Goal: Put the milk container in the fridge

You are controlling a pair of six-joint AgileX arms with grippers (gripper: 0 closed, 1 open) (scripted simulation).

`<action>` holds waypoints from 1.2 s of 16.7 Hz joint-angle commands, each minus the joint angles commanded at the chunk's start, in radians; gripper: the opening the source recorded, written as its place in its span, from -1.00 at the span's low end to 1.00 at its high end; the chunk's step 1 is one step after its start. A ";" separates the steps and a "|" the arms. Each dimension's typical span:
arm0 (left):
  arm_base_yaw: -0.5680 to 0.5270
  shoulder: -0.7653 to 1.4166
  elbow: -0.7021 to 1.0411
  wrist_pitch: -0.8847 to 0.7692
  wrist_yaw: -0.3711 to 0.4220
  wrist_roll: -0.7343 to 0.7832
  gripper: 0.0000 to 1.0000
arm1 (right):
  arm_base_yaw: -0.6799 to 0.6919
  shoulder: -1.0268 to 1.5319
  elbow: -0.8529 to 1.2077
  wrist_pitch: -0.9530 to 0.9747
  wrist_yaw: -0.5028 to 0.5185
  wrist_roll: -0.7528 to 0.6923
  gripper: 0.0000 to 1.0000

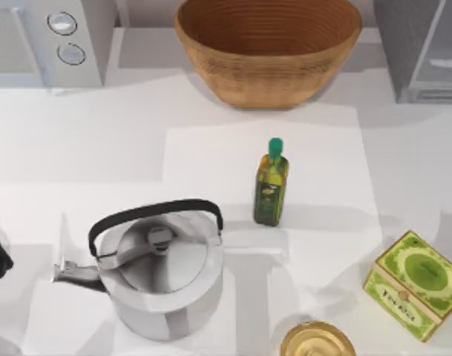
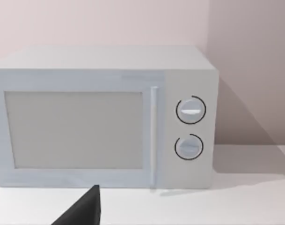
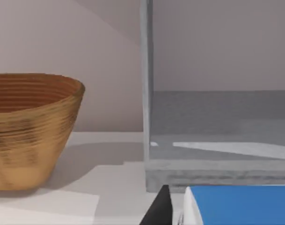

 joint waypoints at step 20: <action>0.000 0.000 0.000 0.000 0.000 0.000 1.00 | -0.111 0.454 0.193 0.413 -0.187 0.008 -1.00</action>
